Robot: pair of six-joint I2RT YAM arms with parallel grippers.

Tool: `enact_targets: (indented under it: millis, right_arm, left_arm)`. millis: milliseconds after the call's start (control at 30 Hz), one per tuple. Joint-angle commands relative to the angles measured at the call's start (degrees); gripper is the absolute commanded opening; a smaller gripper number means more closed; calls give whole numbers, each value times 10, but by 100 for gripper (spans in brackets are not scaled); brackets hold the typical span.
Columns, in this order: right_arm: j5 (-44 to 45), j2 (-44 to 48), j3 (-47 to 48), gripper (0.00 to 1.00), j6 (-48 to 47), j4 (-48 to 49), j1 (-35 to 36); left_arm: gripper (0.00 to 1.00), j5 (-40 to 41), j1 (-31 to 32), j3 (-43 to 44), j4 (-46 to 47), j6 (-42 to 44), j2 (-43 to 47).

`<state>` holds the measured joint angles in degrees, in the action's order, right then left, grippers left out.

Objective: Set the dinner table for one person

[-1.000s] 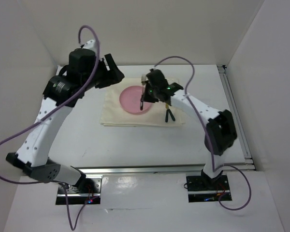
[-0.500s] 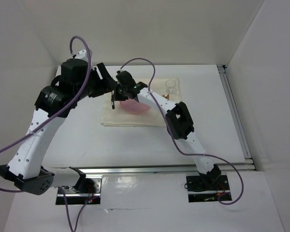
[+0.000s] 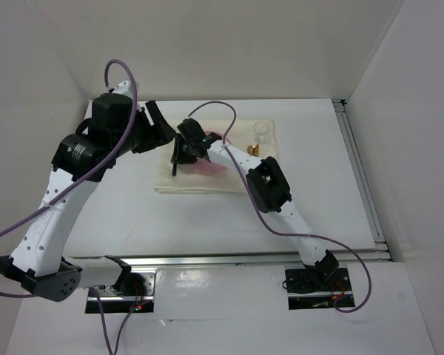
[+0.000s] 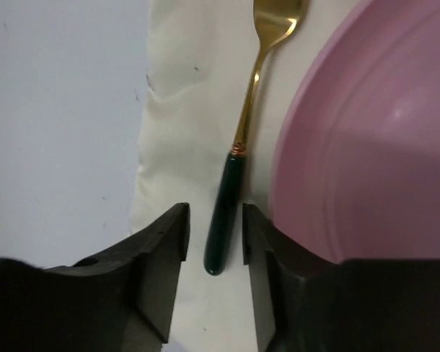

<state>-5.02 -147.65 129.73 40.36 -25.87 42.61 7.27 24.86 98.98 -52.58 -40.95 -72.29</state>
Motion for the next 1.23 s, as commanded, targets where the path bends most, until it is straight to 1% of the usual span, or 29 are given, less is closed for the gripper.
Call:
enact_targets:
  millis: [0, 33, 100, 167, 267, 367, 400, 433, 467, 500, 533, 567, 600, 633, 667, 700, 733, 767, 800, 833, 867, 900, 933, 1000, 1033, 1067, 1100, 1133, 1200]
  right_arm:
    - [1, 18, -2, 48, 13, 48, 5]
    - [-8, 25, -2, 54, 13, 48, 5]
    - [-22, 42, -2, 56, 13, 53, 5]
    - [-32, 57, -2, 61, 7, 53, 5]
    - [-47, 107, -2, 68, 7, 47, 5]
    - [-53, 173, -33, 82, 2, 42, 5]
    - [-53, 210, -57, 86, -4, 42, 5]
    - [-35, 228, -69, 94, -9, 26, 5]
    - [-21, 247, -82, 96, -9, 14, -2]
    - [-4, 287, -112, 99, -19, -9, -2]
    - [46, 307, -129, 99, -33, -24, -9]
    - [76, 350, -165, 99, -41, -57, -16]
    - [109, 372, -184, 99, -46, -77, -23]
    - [172, 394, -201, 99, -41, -101, -31]
    - [195, 415, -218, 99, -35, -128, -59]
    - [230, 457, -251, 99, -28, -178, -77]
    - [249, 478, -270, 99, -18, -201, -95]
    - [270, 499, -288, 99, -12, -224, -130]
    - [288, 543, -308, 99, -6, -246, -146]
    - [322, 565, -354, 99, -6, -280, -163]
    - [332, 589, -380, 99, 1, -290, -192]
    - [340, 612, -408, 99, 1, -295, -204]
    - [345, 660, -469, 99, -5, -295, -215]
    - [351, 706, -525, 99, 1, -295, -238]
    - [351, 752, -553, 99, 1, -295, -238]
    - [345, 773, -602, 99, 14, -295, -247]
    - [335, 793, -623, 99, 20, -295, -253]
    - [328, 833, -664, 99, 20, -295, -253]
    - [318, 873, -699, 99, 20, -272, -253]
  left_arm:
    - [76, -4, -4, -1, 5, -7, 25]
    - [76, -4, -4, -1, 5, -7, 25]
    - [76, -4, -10, -1, 5, -7, 25]
    - [76, -4, -10, 5, 5, -7, 30]
    - [76, -4, -10, 5, 5, -12, 41]
    - [76, -9, -10, -10, 23, -12, 46]
    - [76, -9, -10, -10, 29, -12, 46]
    - [76, 3, -10, -10, 29, -12, 46]
    - [76, 13, -10, -10, 29, -12, 46]
    - [77, 23, -10, -3, 29, -7, 46]
    - [80, 42, -10, 4, 29, -7, 41]
    - [83, 50, -16, 9, 34, 2, 41]
    - [88, 59, -16, 10, 34, 2, 36]
    - [93, 75, -16, 10, 34, 9, 36]
    - [98, 81, -16, 10, 40, 15, 36]
    - [100, 81, -22, 0, 48, 15, 36]
    - [100, 88, -22, -7, 55, 24, 36]
    - [100, 97, -22, -14, 61, 24, 36]
    - [100, 103, -27, -22, 61, 24, 43]
    - [100, 111, -27, -40, 76, 24, 49]
    - [100, 121, -27, -49, 83, 35, 49]
    - [100, 129, -27, -58, 88, 35, 55]
    - [100, 141, -27, -80, 88, 35, 55]
    - [100, 178, -27, -106, 105, 35, 68]
    - [100, 187, -32, -121, 112, 35, 68]
    - [100, 201, -32, -150, 125, 35, 77]
    - [100, 207, -32, -163, 132, 35, 86]
    - [100, 207, -32, -192, 140, 35, 92]
    - [100, 216, -32, -219, 165, 35, 103]
